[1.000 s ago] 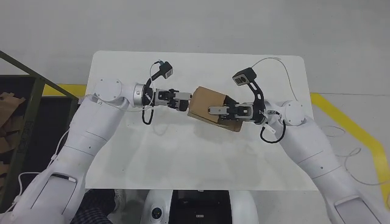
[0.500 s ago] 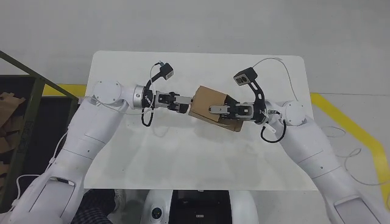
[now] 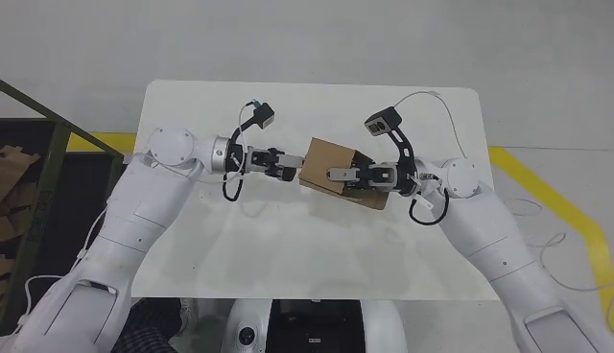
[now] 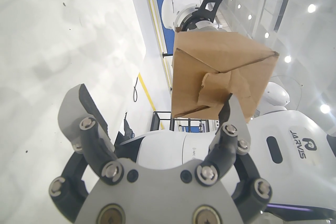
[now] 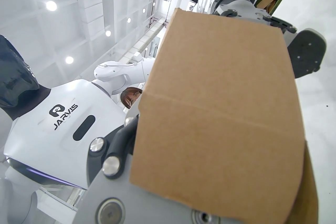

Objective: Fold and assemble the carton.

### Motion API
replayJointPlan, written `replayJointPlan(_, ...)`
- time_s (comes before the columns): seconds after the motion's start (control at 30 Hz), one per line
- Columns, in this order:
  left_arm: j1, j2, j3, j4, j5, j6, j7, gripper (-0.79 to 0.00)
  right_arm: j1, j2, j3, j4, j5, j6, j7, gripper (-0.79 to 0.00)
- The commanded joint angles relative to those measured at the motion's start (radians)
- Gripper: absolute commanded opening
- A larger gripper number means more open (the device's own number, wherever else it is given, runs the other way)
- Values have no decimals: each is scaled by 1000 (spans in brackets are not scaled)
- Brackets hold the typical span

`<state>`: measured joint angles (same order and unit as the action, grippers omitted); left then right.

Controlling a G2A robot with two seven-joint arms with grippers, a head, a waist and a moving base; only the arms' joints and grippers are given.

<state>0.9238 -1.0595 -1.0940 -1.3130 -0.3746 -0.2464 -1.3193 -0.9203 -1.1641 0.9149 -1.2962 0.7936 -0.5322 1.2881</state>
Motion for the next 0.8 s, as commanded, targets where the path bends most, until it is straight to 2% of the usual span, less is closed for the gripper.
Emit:
replayJointPlan(0.0, -6, -2, 7, 12, 3, 2, 4, 0, -1, 0, 2, -1, 1, 2, 2, -785)
replayJointPlan(0.2, -21, -5, 24, 28, -2, 0, -1, 0, -5, -1, 4, -3, 0, 6, 6, -785)
replayJointPlan(0.77, -32, -6, 35, -2, -14, -11, -12, 0, -4, -4, 10, 12, 0, 5, 5, -785)
